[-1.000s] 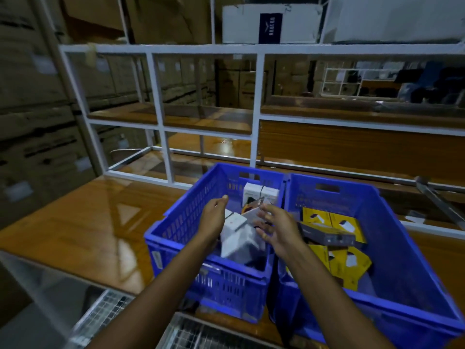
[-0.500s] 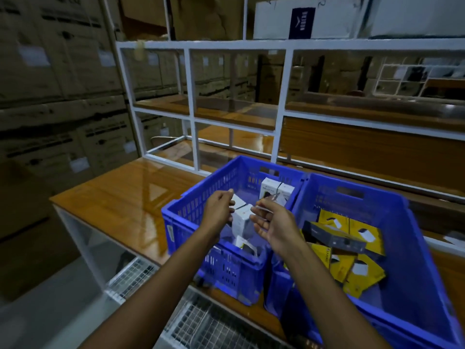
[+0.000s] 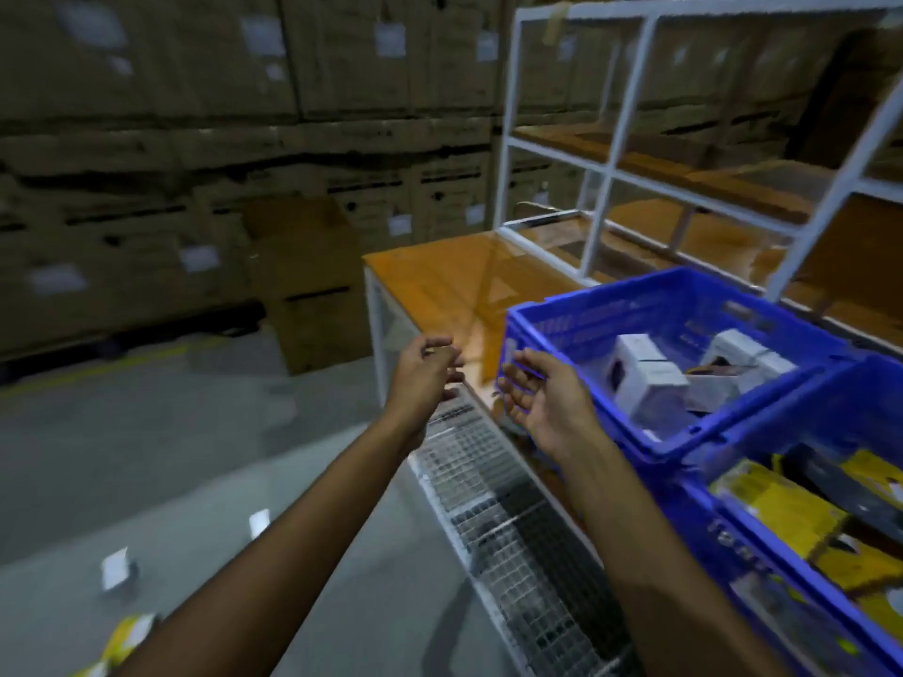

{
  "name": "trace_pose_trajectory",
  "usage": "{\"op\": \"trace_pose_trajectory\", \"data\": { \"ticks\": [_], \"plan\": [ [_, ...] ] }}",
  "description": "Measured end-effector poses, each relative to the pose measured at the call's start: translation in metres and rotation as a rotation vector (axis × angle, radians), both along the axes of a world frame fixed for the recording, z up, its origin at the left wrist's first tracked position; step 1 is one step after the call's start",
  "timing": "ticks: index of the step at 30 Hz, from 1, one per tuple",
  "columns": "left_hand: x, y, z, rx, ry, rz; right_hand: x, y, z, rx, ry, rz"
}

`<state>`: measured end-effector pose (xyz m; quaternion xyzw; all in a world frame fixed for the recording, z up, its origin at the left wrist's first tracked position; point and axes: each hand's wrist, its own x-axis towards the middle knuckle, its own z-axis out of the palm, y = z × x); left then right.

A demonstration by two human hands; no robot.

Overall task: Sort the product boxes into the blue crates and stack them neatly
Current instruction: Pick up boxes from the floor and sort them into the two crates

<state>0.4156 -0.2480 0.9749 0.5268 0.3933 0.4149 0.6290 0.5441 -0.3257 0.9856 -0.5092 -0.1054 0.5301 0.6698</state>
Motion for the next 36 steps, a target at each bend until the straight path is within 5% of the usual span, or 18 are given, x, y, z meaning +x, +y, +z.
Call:
{"op": "trace_pose_trajectory", "data": {
  "ticks": [10,21,36],
  "plan": [
    [-0.282,0.018,-0.036,-0.024,0.039,0.445,-0.242,0.066,-0.034,-0.021,-0.017,0.377],
    [-0.601,0.023,-0.043,-0.071,0.099,0.659,-0.547,0.097,-0.054,-0.058,0.056,0.607],
    [-0.723,0.113,-0.118,-0.26,0.166,0.726,-0.661,0.211,-0.122,-0.222,-0.174,0.662]
  ]
}}
